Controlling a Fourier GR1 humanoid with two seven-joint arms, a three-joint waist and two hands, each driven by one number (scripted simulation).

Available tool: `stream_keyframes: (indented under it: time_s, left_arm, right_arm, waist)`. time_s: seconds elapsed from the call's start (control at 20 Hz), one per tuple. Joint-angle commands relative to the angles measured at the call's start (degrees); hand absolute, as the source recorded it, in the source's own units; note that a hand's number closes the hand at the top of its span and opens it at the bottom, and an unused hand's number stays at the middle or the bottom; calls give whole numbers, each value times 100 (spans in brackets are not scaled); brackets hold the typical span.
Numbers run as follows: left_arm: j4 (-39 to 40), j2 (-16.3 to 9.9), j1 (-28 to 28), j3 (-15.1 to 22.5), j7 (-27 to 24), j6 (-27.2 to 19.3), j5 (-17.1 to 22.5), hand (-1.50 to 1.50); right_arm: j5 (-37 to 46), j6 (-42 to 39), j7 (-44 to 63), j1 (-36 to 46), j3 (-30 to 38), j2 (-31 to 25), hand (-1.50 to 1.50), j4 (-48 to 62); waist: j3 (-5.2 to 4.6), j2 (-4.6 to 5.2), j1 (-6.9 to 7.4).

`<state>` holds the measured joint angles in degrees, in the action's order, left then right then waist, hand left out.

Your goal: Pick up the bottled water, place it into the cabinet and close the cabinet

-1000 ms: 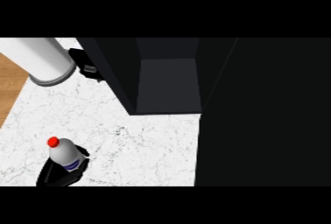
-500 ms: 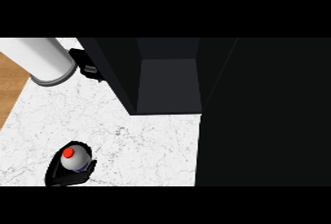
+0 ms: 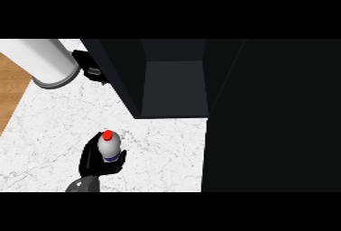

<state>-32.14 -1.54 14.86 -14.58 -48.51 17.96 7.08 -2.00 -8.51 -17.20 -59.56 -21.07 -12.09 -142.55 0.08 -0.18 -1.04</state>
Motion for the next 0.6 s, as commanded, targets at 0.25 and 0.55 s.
stream_keyframes:
  time_s: [0.25, 0.55]
  left_arm:
    - [-548, 152, 427, 1470, 709, -635, 1415, 150]
    - [-1841, 154, 386, 2584, 1559, -1815, 1935, 150]
  right_arm:
    - [-418, 2, 226, -65, 167, -113, -150, -526]
    - [1, 79, 87, -7, -165, 42, -150, -269]
  waist:
    - [-6, -18, 16]
    - [-5, -28, 26]
